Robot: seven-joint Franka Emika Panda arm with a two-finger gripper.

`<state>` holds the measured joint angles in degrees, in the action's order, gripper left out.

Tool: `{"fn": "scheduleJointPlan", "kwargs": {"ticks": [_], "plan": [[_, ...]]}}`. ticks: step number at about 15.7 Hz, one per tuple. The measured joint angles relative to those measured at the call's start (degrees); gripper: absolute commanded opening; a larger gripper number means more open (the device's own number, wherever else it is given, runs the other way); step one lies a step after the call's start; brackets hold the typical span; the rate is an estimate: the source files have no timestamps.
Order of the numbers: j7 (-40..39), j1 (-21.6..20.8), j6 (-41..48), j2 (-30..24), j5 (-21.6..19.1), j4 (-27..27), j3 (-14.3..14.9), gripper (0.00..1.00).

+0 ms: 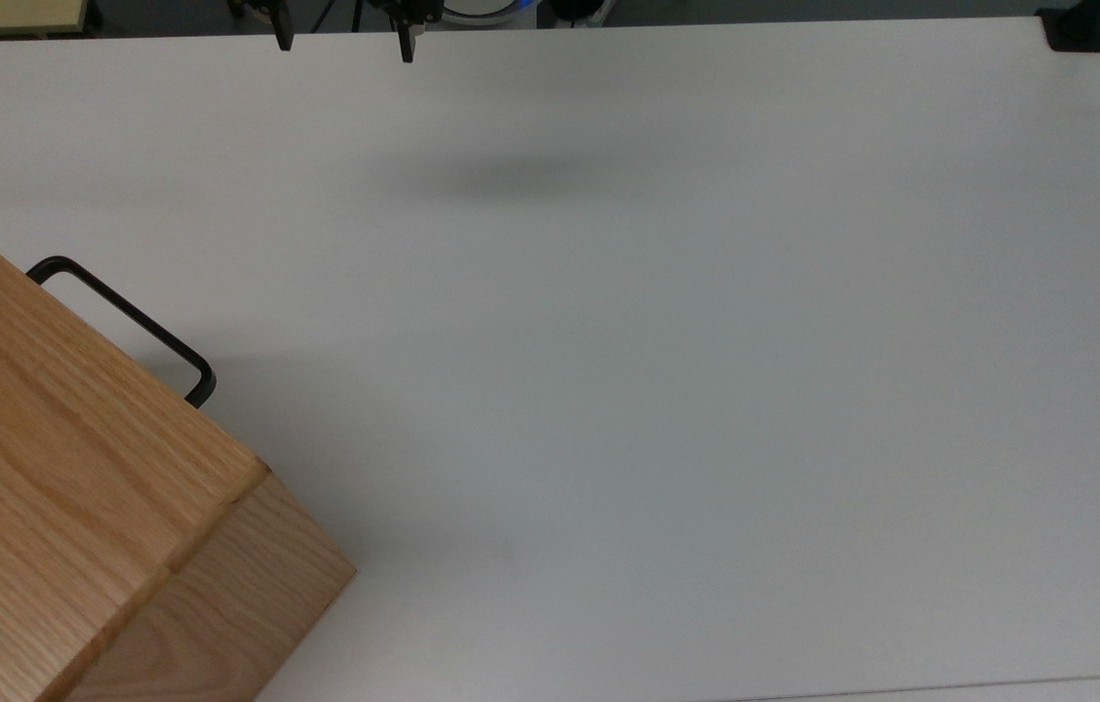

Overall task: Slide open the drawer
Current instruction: 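Move the open gripper toward the black handle of the upper drawer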

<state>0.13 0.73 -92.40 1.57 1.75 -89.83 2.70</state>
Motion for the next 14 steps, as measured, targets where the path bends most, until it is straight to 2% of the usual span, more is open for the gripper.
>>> {"fn": "scheduleJointPlan", "kwargs": {"ticks": [6,14], "plan": [[-0.2,0.6,-0.3,0.0,0.0,-0.1,1.0,1.0],[-5.8,0.6,-0.7,0.0,0.3,-0.1,1.0,1.0]]}}
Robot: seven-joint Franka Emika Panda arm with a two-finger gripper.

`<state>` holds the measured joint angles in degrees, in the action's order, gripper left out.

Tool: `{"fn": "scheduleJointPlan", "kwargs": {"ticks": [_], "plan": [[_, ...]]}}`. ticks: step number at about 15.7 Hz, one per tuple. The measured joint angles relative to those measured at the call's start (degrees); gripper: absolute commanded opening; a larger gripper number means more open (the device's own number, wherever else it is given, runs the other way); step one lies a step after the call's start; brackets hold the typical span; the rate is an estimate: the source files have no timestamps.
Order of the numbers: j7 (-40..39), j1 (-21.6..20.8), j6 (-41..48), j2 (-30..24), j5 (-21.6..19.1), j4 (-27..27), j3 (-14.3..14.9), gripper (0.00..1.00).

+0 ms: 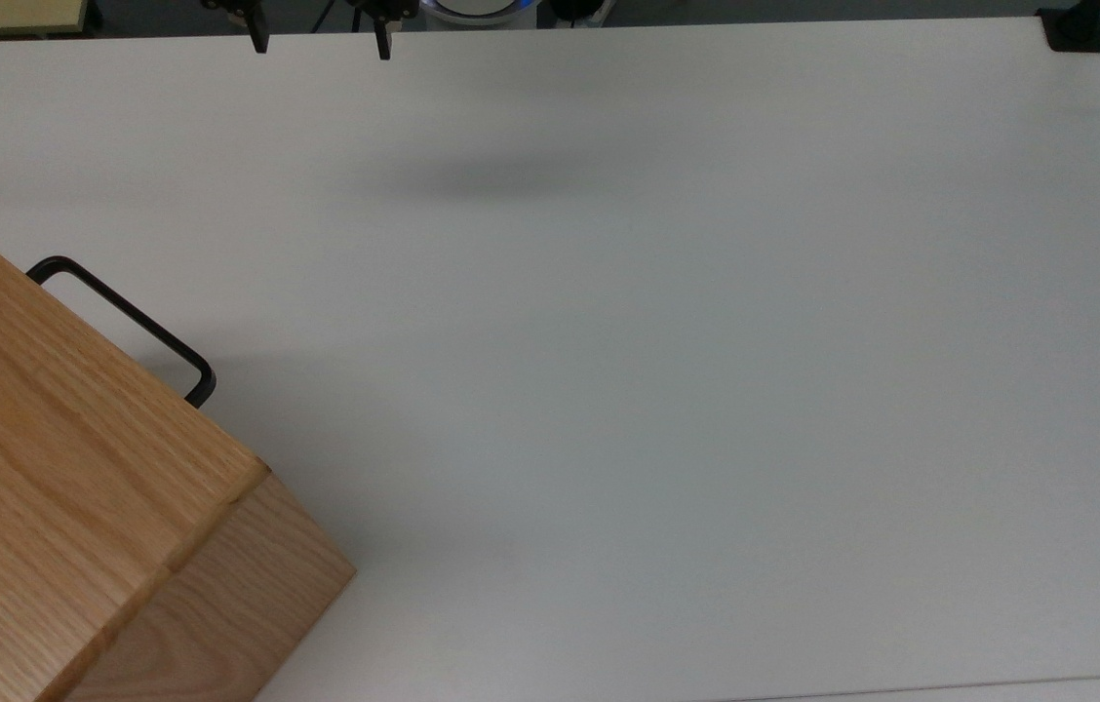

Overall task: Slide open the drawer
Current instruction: 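Move the open gripper toward the black handle of the upper drawer, then lower the gripper onto the black bar handle and close on it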

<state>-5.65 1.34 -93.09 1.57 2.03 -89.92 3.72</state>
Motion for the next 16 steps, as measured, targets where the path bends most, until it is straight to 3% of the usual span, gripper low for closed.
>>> {"fn": "scheduleJointPlan", "kwargs": {"ticks": [5,10,16], "plan": [[-11.9,0.2,-8.1,1.3,0.5,-0.1,0.1,1.0],[-27.5,1.3,-17.1,3.7,4.4,-0.3,0.1,1.0],[-33.2,2.2,-30.9,7.6,7.0,-0.4,0.8,1.0]]}}
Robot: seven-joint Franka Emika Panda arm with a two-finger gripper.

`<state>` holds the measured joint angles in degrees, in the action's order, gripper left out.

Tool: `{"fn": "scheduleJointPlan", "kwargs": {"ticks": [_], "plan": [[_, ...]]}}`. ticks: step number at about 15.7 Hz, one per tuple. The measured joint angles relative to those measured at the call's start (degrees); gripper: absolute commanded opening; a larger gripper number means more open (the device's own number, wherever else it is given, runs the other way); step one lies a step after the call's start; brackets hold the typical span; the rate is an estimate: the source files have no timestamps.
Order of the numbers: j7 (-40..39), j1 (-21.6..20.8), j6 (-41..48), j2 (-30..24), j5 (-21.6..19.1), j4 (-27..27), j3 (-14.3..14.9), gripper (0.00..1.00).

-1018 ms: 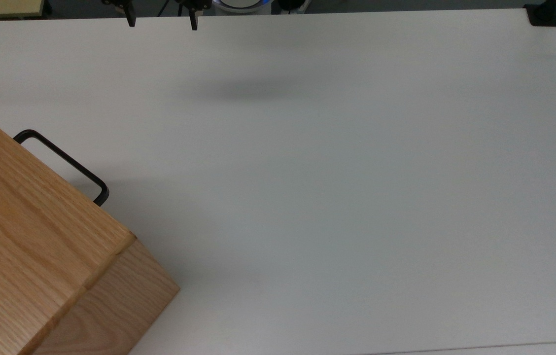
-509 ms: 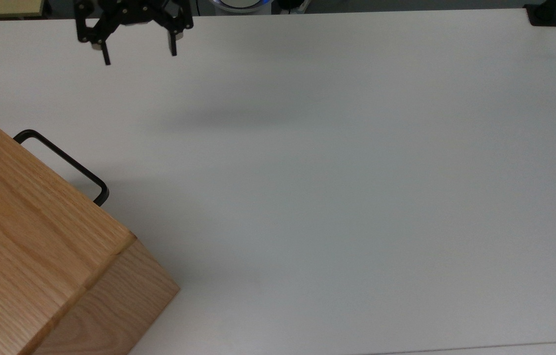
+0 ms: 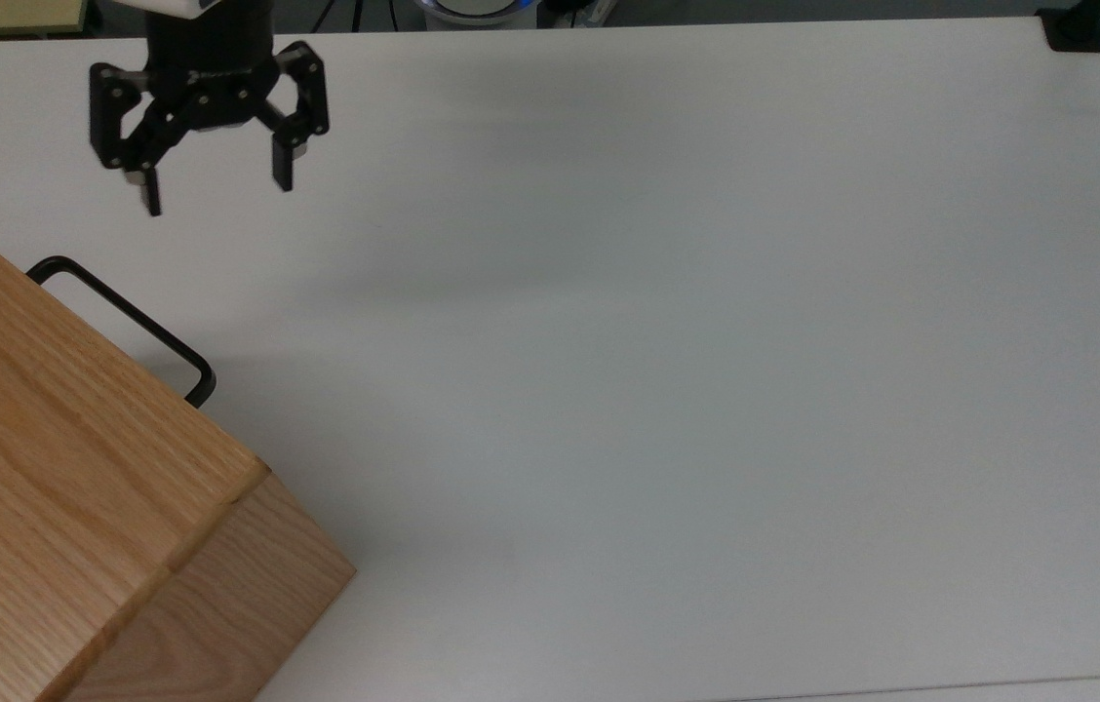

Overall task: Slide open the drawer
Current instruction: 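Lower the gripper onto the black bar handle and close on it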

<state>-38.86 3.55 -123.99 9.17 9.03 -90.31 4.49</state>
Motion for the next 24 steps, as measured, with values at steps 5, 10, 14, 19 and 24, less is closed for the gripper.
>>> {"fn": "scheduleJointPlan", "kwargs": {"ticks": [5,10,14,19,24], "plan": [[-1.2,0.2,-10.0,2.1,6.2,0.0,2.2,0.94],[-3.6,0.1,-12.2,4.4,9.3,0.0,2.2,0.85],[-3.7,0.1,-16.5,7.0,11.9,-0.1,2.2,0.66],[-3.8,0.1,-17.4,7.8,14.1,-0.1,2.2,0.34],[-3.9,-0.2,-17.4,7.8,14.2,0.0,2.2,0.2]]}}
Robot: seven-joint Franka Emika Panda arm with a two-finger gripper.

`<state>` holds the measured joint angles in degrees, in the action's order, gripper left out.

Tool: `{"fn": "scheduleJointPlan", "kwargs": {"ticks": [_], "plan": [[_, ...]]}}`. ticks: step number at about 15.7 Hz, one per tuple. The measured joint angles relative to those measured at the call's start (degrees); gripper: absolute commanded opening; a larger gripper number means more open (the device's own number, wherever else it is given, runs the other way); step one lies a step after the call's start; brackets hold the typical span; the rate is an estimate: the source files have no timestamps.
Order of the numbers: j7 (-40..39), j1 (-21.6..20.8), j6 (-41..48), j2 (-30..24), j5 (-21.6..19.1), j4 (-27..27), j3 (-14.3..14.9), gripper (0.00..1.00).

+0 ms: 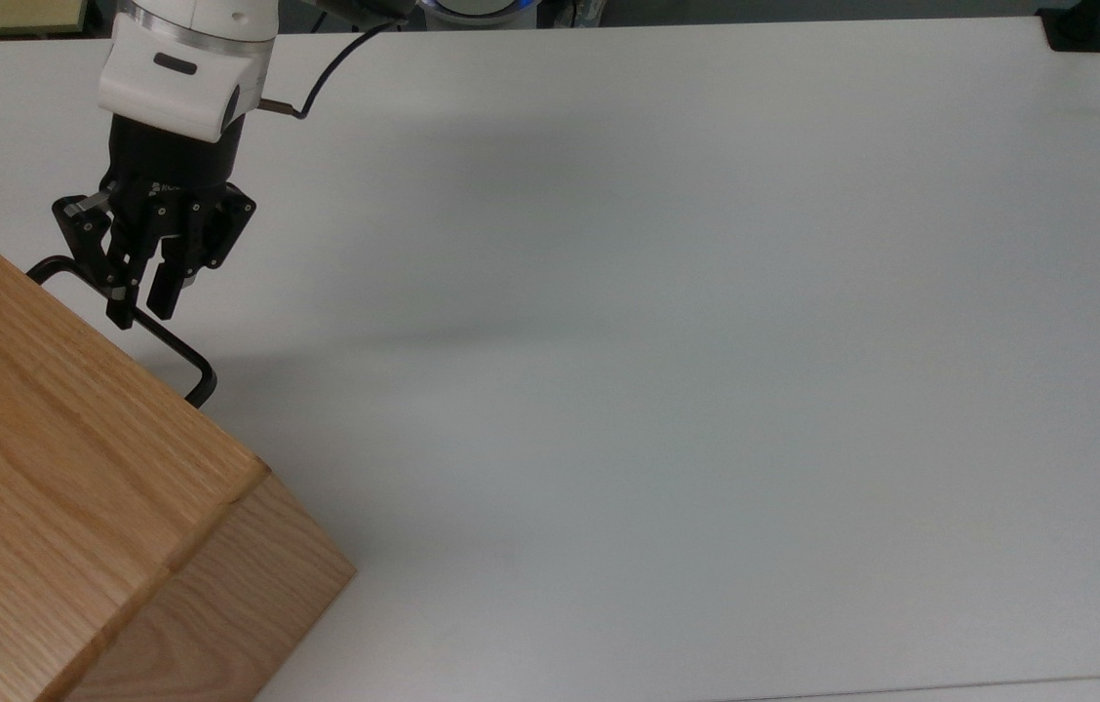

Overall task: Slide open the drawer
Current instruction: 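Lower the gripper onto the black bar handle and close on it, then pull the handle straight out, sliding the upper drawer open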

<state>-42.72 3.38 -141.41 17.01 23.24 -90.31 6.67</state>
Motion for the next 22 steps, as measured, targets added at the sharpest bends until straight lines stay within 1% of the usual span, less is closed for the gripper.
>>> {"fn": "scheduleJointPlan", "kwargs": {"ticks": [2,4,11,13,15,17,19,22], "plan": [[0.0,0.0,-0.1,0.0,0.1,0.1,0.0,0.14],[-0.5,0.0,-0.3,-0.1,0.2,0.2,0.0,0.11],[-1.6,0.0,-0.3,-0.2,0.3,0.0,0.0,0.1],[-1.6,-0.2,-0.3,-0.9,0.3,-0.9,0.0,0.1],[-1.6,-0.9,-0.2,-3.1,0.3,-3.5,0.0,0.1],[-1.6,-2.1,1.5,-6.5,0.2,-7.2,0.0,0.1],[-1.6,-3.9,5.2,-10.0,-0.2,-10.2,-0.1,0.1],[-1.6,-6.6,11.5,-14.7,-2.0,-13.6,-0.1,0.1]]}}
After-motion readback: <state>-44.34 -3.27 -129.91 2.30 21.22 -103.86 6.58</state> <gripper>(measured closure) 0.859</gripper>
